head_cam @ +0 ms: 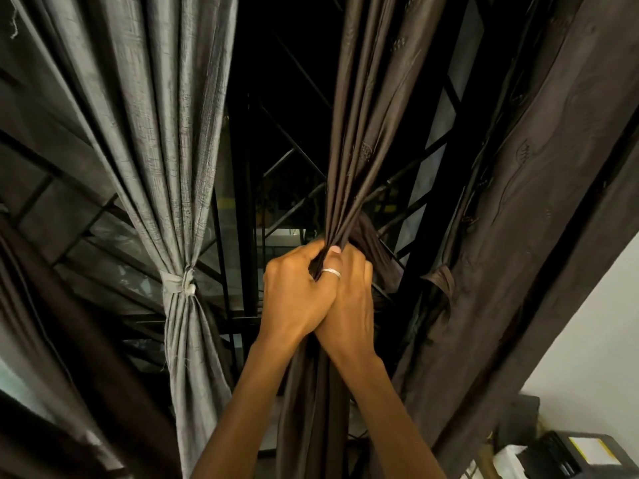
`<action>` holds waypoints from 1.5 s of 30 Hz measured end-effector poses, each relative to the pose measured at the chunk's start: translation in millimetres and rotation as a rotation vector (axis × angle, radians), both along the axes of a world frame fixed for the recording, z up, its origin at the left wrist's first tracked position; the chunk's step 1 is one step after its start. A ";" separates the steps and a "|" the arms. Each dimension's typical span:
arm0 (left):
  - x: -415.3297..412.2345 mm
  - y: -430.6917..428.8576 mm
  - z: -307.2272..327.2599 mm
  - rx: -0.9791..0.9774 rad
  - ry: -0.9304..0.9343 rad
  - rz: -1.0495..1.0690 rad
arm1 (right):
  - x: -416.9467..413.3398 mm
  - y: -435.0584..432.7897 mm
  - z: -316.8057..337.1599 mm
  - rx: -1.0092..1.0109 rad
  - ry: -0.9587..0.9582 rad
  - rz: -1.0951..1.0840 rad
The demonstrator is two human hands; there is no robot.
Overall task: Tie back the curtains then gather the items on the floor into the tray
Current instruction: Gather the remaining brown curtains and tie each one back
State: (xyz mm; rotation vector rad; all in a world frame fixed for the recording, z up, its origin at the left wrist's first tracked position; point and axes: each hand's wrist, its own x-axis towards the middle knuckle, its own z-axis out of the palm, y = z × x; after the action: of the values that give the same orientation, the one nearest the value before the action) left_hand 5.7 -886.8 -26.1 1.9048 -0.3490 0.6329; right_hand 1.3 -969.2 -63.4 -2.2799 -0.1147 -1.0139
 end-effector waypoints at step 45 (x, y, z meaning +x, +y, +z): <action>9.7 2.2 1.9 0.127 -0.061 0.119 | 16.5 -47.5 76.7 0.267 0.230 0.348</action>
State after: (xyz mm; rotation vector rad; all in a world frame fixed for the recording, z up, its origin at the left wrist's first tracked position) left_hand 15.4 -884.7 -24.3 2.0420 -0.3233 0.7651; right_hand 17.8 -1016.7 13.3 -2.0234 -0.2532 -0.5480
